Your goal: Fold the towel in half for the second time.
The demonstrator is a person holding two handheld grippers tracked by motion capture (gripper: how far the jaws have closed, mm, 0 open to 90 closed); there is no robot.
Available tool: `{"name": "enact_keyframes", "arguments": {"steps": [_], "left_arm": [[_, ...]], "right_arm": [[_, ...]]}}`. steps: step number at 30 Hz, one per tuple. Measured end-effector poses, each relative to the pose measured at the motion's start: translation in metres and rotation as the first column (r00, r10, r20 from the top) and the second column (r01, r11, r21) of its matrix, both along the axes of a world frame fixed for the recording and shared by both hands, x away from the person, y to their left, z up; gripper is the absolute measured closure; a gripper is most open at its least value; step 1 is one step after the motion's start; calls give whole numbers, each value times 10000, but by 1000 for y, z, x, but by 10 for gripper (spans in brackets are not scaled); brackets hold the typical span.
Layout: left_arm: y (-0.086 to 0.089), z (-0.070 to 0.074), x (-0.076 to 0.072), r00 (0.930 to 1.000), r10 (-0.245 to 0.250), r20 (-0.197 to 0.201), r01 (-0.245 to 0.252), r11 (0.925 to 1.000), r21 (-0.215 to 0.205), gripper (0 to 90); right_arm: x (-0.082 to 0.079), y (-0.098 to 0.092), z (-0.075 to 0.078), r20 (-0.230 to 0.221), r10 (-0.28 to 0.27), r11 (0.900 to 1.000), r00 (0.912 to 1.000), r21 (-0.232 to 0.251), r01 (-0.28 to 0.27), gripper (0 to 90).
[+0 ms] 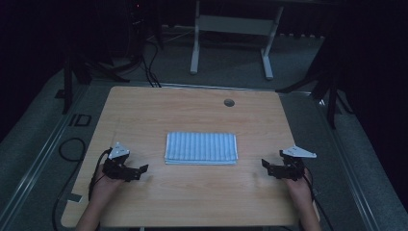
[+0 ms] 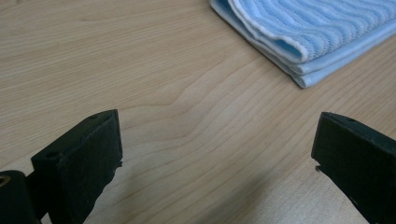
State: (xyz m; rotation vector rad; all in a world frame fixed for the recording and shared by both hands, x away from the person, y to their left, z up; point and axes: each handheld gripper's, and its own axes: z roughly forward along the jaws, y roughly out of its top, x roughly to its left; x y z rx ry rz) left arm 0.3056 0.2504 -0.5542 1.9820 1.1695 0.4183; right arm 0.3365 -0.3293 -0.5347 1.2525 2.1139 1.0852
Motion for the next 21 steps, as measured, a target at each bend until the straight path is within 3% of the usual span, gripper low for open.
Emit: {"name": "enact_keyframes", "arguments": {"steps": [4,6,12,21], "left_arm": [[1,-1,-1,9999,69,109,-69,10000,38,17],[8,-3,0,9993,361,132,-361,9993,-30,17],[14,-2,0,9988,468,154,-461,9978,-468,17],[8,-3,0,9998,211,-31,-211,9996,-162,17]], "right_arm": [[2,-6,-2,-97,-203,9995,9997,-236,200,103],[4,-8,-4,-223,-292,9990,9993,-342,284,103],[5,-7,-6,-252,-239,9986,9994,-481,226,103],[6,-7,-6,-251,-163,9983,9996,-559,148,103]]}}
